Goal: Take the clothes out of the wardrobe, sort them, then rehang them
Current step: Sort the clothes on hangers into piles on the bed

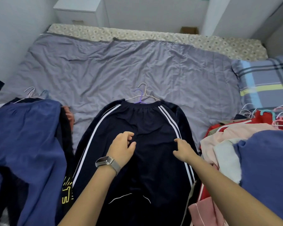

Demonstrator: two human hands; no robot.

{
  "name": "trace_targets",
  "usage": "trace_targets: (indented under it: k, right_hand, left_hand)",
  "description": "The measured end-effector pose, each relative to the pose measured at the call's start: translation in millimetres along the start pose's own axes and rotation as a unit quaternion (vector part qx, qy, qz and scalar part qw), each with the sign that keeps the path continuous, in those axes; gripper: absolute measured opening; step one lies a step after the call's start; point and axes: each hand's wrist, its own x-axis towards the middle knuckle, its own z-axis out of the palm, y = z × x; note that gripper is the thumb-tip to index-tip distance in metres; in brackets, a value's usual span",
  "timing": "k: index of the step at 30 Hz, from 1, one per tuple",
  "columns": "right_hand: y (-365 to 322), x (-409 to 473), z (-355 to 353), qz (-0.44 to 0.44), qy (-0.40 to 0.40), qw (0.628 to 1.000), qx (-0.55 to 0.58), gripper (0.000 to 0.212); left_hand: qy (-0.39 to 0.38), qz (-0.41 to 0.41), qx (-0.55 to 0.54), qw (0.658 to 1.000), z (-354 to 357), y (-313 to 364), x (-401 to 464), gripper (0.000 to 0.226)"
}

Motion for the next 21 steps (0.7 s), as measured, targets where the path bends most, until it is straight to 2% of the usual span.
trace_targets:
  k: [8,11,14,18,21]
  right_hand:
    - [19.8,82.2,-6.4,-0.003,-0.029,0.999,-0.013,0.072]
    - [24.7,118.6,-13.9,-0.011,-0.035,0.999,-0.035,0.075]
    - [24.0,161.4,-26.5,-0.032,-0.008,0.999,-0.043,0.077]
    - [17.4,214.9,-37.8,-0.081,0.048,0.995,-0.015,0.089]
    - [6.2,246.9,-38.1,-0.056,0.040,0.997,0.019,0.099]
  left_hand:
    - [0.079,-0.018,-0.036,0.996,35.5,4.6,27.9,0.021]
    - [0.053,-0.045,-0.037,0.997,54.8,2.7,46.1,0.027]
    - [0.013,-0.080,-0.031,0.996,73.7,-5.4,60.8,0.030]
    - [0.091,-0.085,-0.053,0.991,95.6,-14.0,68.6,0.030]
    - [0.120,-0.081,-0.060,0.988,107.8,-21.3,73.7,0.033]
